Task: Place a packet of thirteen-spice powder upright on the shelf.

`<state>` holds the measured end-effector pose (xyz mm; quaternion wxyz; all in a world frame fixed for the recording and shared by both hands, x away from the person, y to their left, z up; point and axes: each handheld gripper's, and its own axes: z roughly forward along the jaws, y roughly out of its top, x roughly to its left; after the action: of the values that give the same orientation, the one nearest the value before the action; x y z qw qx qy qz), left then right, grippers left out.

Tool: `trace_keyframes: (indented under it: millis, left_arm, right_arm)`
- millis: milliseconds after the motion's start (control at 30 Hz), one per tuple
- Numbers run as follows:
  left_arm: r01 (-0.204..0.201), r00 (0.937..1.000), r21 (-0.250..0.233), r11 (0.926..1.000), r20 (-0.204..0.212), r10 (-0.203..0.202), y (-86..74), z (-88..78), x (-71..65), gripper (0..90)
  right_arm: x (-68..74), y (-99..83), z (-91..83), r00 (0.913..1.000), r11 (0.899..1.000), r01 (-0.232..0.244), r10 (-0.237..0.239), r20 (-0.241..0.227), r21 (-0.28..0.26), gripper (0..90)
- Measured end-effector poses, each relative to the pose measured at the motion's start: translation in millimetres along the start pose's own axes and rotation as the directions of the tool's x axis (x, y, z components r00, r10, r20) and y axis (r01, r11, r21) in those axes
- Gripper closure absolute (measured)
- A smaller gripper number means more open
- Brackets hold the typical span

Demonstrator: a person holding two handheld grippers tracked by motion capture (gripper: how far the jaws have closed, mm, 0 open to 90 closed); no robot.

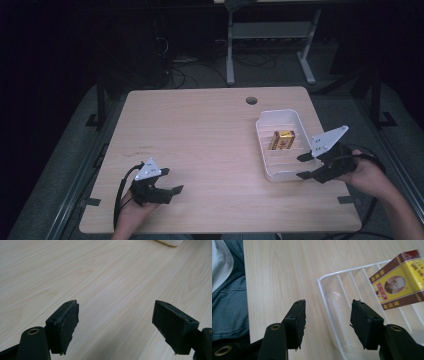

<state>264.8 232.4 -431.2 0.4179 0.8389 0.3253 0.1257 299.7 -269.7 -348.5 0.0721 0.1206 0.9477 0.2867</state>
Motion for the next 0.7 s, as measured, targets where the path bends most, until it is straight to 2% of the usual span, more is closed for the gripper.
trace_keyframes:
  millis: [367,700]
  left_arm:
    - [-0.002,1.0,0.0,1.0,0.001,0.002,0.2,-0.7,0.1,20.3]
    - [-0.002,1.0,-0.003,1.0,0.0,0.002,0.0,-1.7,1.5,20.2]
  right_arm:
    - [20.7,-4.8,16.1,0.999,1.0,-0.011,0.01,-0.043,-0.024,43.3]
    - [35.2,5.1,31.7,0.9961,0.999,0.003,-0.007,-0.088,-0.045,41.0]
